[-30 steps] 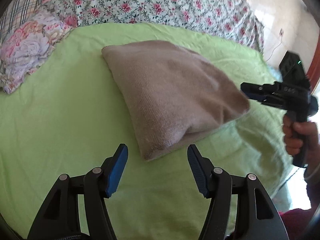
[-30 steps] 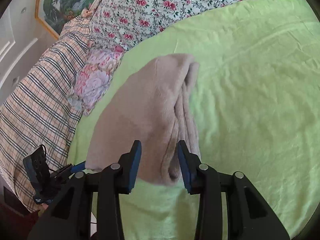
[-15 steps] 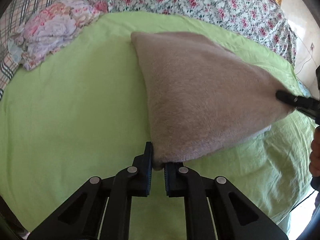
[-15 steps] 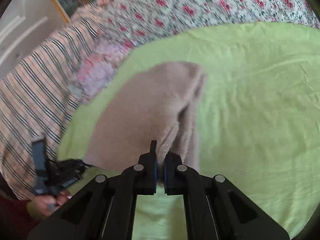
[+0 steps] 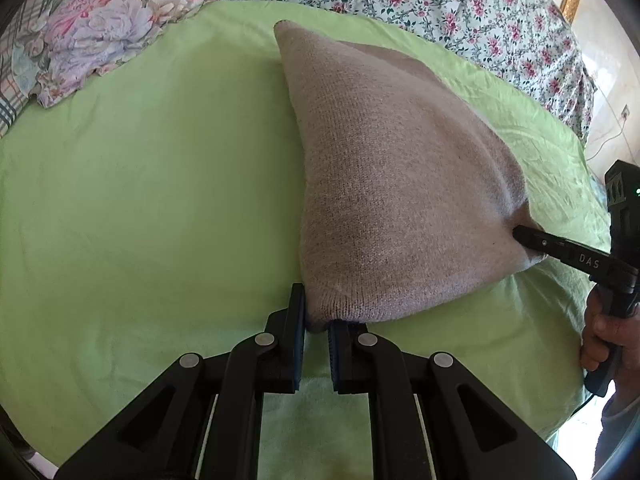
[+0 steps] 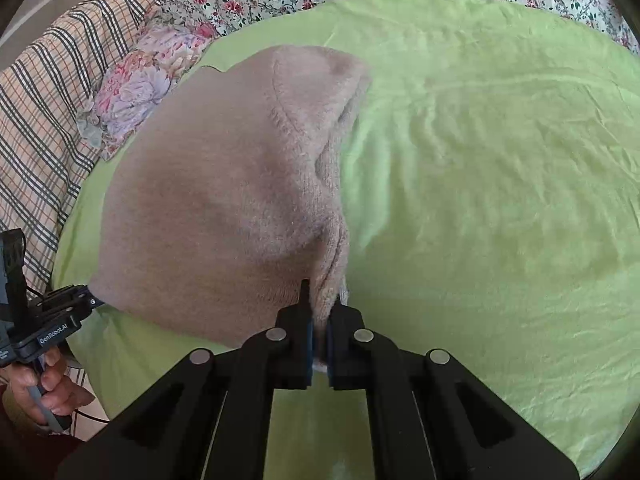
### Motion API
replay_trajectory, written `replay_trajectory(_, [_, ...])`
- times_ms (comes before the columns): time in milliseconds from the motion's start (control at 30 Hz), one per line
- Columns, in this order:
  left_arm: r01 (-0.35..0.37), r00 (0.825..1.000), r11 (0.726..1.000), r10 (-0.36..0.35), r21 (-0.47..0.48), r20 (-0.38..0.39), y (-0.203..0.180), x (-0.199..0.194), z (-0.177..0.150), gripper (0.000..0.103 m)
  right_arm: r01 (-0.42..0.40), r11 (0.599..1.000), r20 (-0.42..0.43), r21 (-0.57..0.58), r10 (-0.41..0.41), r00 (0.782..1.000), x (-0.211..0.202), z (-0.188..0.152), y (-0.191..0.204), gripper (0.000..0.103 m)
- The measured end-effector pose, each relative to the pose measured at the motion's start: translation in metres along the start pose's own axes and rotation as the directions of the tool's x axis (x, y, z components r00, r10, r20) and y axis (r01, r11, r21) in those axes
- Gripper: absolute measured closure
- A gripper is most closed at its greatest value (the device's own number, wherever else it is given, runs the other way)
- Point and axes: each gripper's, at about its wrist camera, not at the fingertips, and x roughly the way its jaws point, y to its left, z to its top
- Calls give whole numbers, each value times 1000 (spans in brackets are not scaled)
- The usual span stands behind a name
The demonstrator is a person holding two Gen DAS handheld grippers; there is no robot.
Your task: Fold small clothes
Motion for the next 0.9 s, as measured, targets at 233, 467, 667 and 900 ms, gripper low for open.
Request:
replay_trajectory(233, [65, 998, 994, -67, -84, -21, 12, 4, 2, 94, 41, 999, 10, -25, -41, 999, 2, 2, 8, 98])
replay_trajectory(467, [153, 987, 987, -154, -39, -37, 14, -17, -3, 92, -5, 999, -6, 33, 5, 1000, -12, 1, -2, 80])
replay_trajectory(667, [262, 964, 962, -265, 74, 32, 9, -60, 7, 86, -116, 980, 77, 162, 105, 992, -39, 16, -29, 74])
replay_trajectory(900, [295, 942, 940, -316, 172, 114, -19, -45, 80, 79, -275, 921, 127, 277, 249, 960, 5, 82, -41, 59])
